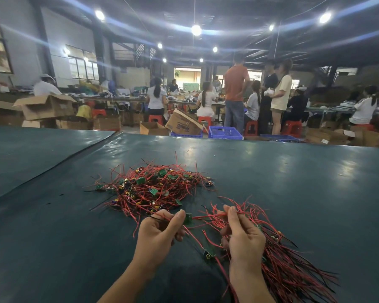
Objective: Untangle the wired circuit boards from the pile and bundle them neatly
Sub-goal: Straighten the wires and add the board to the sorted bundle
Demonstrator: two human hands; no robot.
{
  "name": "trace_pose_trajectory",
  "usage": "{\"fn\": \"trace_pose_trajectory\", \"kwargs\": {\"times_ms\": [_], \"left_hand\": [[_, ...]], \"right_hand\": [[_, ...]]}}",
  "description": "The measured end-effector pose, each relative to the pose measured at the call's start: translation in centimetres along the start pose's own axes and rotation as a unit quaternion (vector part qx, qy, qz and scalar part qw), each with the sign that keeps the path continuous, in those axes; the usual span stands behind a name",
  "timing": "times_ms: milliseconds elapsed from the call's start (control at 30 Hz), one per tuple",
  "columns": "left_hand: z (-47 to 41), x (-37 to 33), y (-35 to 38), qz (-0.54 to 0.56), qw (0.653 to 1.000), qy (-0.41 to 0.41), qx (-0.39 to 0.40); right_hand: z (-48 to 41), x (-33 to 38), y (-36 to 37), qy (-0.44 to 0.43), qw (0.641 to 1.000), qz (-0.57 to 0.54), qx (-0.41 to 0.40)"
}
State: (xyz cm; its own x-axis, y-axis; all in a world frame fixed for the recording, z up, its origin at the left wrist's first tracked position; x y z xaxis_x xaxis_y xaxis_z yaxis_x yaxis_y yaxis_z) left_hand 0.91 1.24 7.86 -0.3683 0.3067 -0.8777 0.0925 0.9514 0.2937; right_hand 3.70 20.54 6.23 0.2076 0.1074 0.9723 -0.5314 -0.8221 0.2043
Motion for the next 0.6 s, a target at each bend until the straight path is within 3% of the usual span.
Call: {"fn": "trace_pose_trajectory", "kwargs": {"times_ms": [267, 467, 600], "left_hand": [[0.5, 0.2, 0.8, 0.009, 1.000, -0.010, 0.002], [1.1, 0.6, 1.8, 0.016, 1.000, -0.024, 0.002], [1.1, 0.4, 2.0, 0.006, 0.999, -0.019, 0.029]], "right_hand": [[0.4, 0.1, 0.0, 0.020, 0.998, -0.060, -0.015], [3.2, -0.7, 3.6, -0.034, 0.995, 0.057, 0.078], [2.6, -1.0, 3.1, -0.011, 0.997, 0.063, 0.042]]}}
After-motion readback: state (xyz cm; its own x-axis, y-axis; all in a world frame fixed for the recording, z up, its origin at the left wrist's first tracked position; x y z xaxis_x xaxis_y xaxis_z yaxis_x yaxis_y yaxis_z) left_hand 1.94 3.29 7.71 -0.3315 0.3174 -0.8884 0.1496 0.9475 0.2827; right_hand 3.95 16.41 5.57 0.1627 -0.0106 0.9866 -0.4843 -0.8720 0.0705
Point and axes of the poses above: each hand's wrist, its own z-axis away from the middle knuckle, its own y-axis out of the palm, x = y × z, the point moved 7 cm from there along -z, towards the middle knuckle, and after that the axes turned 13 degrees about z, right-handed, at the moved point
